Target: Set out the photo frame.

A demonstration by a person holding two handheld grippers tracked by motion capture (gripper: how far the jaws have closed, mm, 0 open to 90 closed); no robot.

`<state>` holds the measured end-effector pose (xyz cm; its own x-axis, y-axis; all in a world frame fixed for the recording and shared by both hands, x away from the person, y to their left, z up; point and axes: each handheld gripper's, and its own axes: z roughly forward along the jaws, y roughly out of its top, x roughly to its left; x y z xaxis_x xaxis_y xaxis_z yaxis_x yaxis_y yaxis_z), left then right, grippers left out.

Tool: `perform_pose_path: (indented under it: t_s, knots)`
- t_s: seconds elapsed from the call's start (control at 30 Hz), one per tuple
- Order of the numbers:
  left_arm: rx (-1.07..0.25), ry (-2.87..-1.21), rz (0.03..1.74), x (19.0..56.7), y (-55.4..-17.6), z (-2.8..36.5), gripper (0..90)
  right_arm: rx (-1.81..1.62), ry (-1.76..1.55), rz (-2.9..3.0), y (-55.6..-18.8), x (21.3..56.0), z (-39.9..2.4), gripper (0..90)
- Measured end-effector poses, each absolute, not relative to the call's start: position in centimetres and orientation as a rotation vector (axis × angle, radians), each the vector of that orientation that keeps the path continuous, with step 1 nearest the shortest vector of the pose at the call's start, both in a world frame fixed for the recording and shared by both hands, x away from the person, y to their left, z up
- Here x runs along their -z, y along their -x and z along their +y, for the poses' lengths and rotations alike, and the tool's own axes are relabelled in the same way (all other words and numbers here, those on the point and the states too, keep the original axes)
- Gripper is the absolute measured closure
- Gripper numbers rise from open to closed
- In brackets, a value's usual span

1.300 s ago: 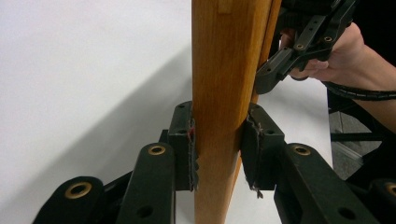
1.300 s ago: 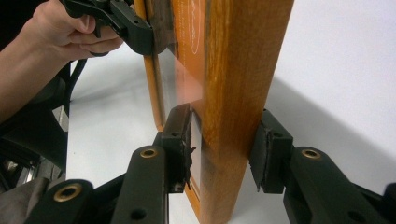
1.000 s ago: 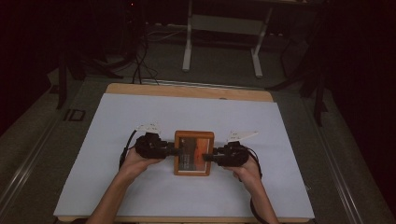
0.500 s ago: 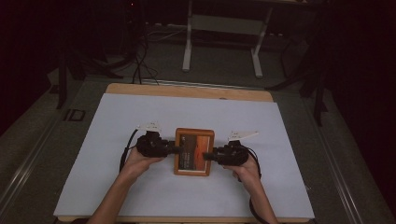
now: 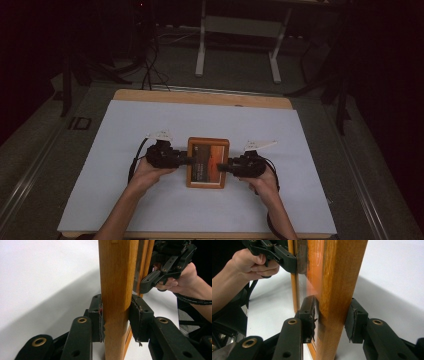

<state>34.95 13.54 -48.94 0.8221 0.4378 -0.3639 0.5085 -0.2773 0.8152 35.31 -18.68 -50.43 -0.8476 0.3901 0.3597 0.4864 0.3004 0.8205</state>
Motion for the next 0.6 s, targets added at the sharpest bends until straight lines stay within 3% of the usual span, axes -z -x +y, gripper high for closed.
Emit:
perform_pose_path:
  t_s: [0.37, 0.47, 0.6]
  knots:
    - [0.076, -1.919, 0.711, 48.85, -34.86, 13.49, 65.8, 1.602, 0.840, -2.464, -35.28, 50.38, -18.62, 62.0]
    - [0.075, -1.914, 0.741, 48.89, -35.01, 13.74, 58.9, 1.592, 0.854, -2.476, -35.30, 50.35, -18.70, 57.4]
    - [0.083, -1.895, 0.747, 48.87, -35.11, 14.19, 56.0, 1.600, 0.878, -2.457, -35.40, 50.25, -19.18, 53.1]
